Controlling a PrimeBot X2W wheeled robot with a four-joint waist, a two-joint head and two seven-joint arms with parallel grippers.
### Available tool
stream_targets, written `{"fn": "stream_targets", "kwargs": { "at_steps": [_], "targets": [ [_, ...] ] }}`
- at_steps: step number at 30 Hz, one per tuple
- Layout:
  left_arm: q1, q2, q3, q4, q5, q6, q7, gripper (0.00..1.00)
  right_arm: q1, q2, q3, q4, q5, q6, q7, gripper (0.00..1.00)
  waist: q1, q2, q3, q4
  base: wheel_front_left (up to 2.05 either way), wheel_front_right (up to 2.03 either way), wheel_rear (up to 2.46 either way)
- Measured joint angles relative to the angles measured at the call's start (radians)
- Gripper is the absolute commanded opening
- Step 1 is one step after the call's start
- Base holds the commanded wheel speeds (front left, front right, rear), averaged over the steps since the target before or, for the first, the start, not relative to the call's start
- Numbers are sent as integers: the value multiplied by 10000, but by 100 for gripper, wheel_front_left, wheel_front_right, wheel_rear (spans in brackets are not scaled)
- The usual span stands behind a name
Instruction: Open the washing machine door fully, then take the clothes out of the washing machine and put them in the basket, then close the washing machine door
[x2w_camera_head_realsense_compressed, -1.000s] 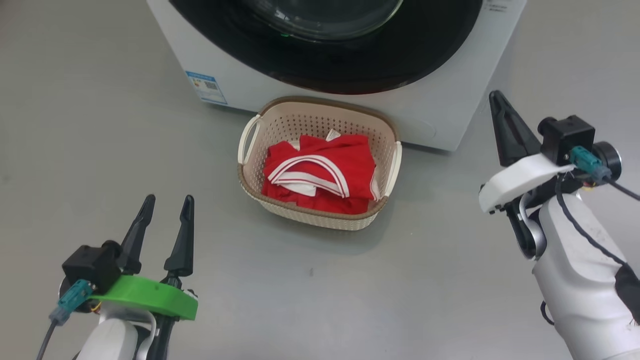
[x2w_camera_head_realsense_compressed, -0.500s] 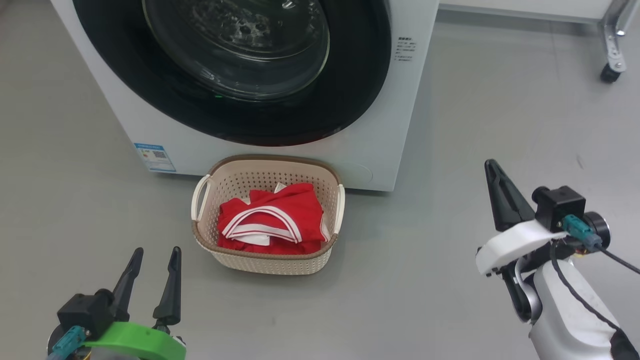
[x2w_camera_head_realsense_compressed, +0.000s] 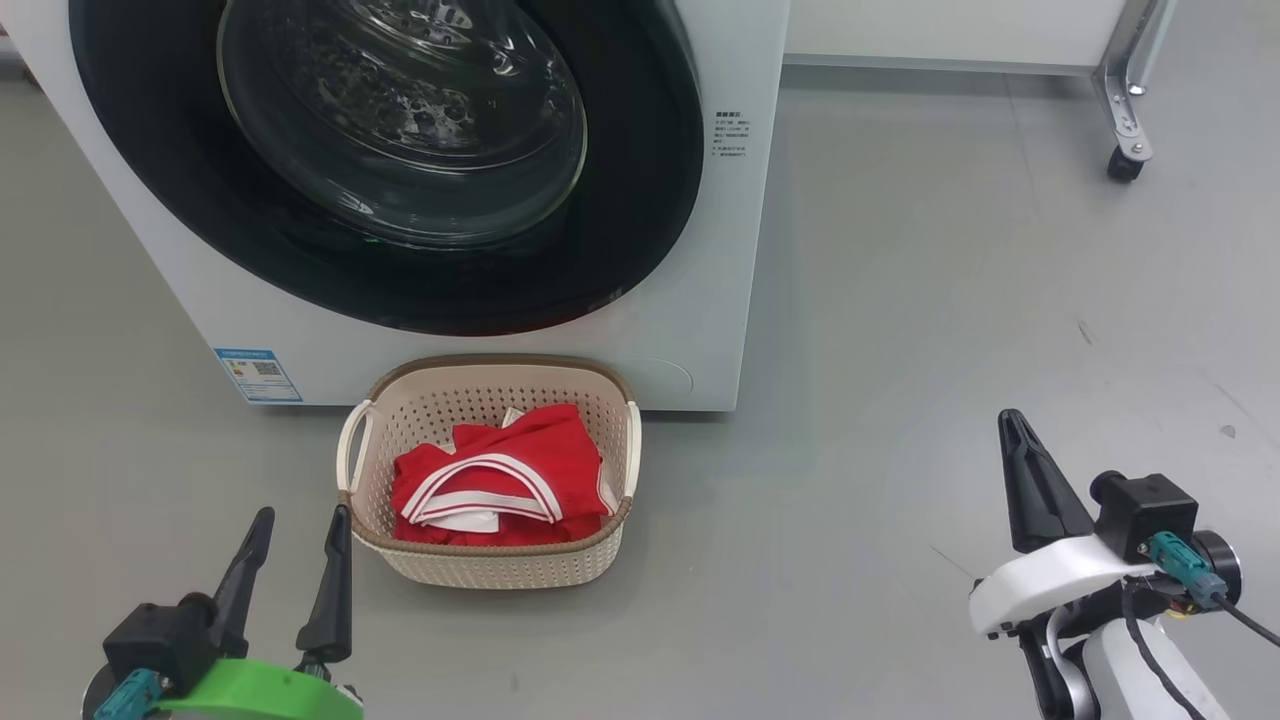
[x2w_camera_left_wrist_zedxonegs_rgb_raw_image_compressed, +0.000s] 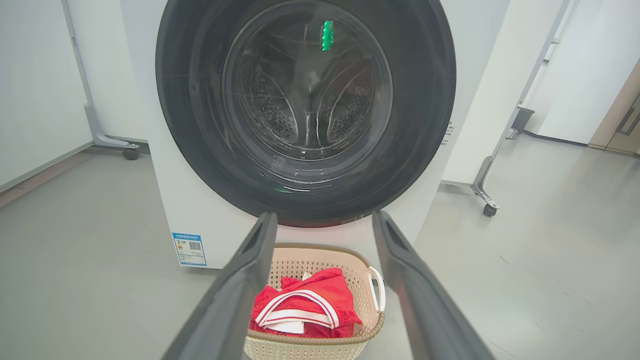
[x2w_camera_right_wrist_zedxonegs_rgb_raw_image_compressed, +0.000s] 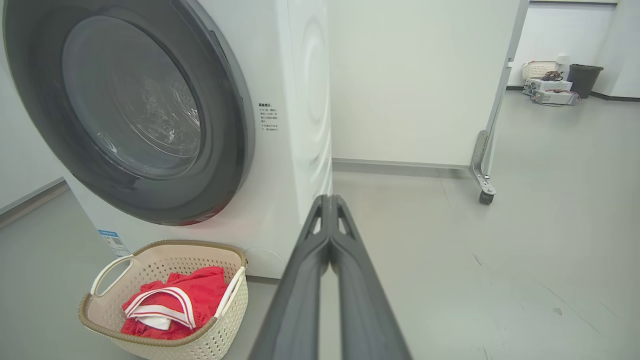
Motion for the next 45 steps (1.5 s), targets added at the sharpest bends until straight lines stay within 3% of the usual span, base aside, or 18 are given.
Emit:
{"fn": "stream_targets", "kwargs": {
  "at_steps": [2, 3, 4, 5, 6, 45],
  "targets": [
    [28, 0, 17, -13, 15, 0, 0, 100, 168, 35, -61, -188, -2, -13, 0, 5, 0, 0, -35, -59, 0, 0, 0],
    [42, 0, 2, -33, 35, 0, 0, 100, 264, 27, -102, -291, -10, -81, 0, 17, 0, 0, -52, -84, 0, 0, 0],
    [63, -6, -4, -48, 71, 0, 0, 100, 371, 10, -142, -384, -29, -123, -2, 35, 0, 0, -64, -106, 0, 0, 0],
    [82, -12, -2, -61, 79, 0, 0, 100, 469, -2, -190, -470, -40, -190, -2, 80, 0, 0, -72, -122, 0, 0, 0],
    [102, -13, 4, -75, 79, 0, 0, 100, 566, 4, -251, -566, -52, -213, 0, 100, 0, 0, -78, -136, 0, 0, 0],
    [259, -280, 336, -199, 330, 0, 0, 100, 1772, 182, -546, -1772, -562, -332, -2, 100, 0, 0, -66, -234, 0, 0, 0]
  ]
}}
